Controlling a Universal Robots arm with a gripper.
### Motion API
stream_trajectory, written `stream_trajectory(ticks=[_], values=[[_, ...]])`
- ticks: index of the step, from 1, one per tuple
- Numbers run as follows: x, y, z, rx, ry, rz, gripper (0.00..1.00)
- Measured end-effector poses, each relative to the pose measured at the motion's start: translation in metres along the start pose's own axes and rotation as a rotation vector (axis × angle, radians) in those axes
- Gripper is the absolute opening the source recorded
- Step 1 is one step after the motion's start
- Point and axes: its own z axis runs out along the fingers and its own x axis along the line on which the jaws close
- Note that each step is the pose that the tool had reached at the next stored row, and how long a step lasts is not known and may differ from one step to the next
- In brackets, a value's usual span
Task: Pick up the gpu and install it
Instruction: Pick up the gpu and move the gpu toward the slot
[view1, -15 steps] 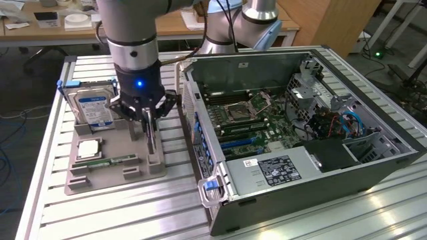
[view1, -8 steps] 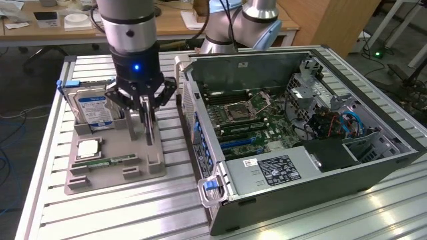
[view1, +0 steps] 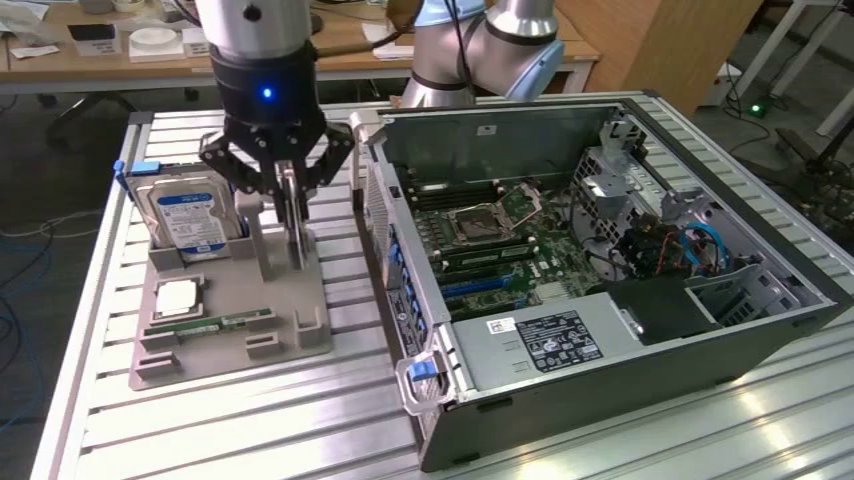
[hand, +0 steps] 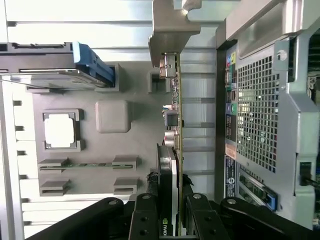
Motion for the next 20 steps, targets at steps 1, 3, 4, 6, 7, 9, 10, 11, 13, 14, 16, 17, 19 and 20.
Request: stream_trajectory(ticks=[1,3,4,6,7,9,10,11,13,14,16,17,19,20], values=[[0.0,0.0,-0.0045,0.0,0.0,0.0,0.27],[0.0,-0.0001,-0.0134,-0.0001,-0.0001,0.0,0.27],[0.0,-0.0002,-0.0184,0.0,-0.0001,0.0,0.27],[-0.001,-0.0003,-0.0274,0.0,-0.0002,0.0,0.27],[-0.001,-0.0004,-0.0435,0.0,-0.0001,0.0,0.27],[-0.001,-0.0005,-0.0526,0.0,0.0,0.0,0.27],[-0.001,-0.0005,-0.0569,-0.0001,-0.0001,0.0,0.27],[-0.002,-0.0006,-0.0614,0.0,-0.0001,0.0,0.27],[-0.002,-0.0007,-0.0708,0.0,-0.0001,0.0,0.27],[-0.002,-0.0007,-0.0753,-0.0001,-0.0001,0.0,0.27],[-0.002,-0.0008,-0.0831,0.0001,0.0001,0.0,0.27],[-0.002,-0.0008,-0.0833,-0.0004,-0.0004,0.0,0.27],[-0.003,-0.0008,-0.0833,-0.0003,-0.0005,0.0,0.27],[-0.005,-0.0007,-0.0834,-0.0001,-0.0002,0.0,0.27]])
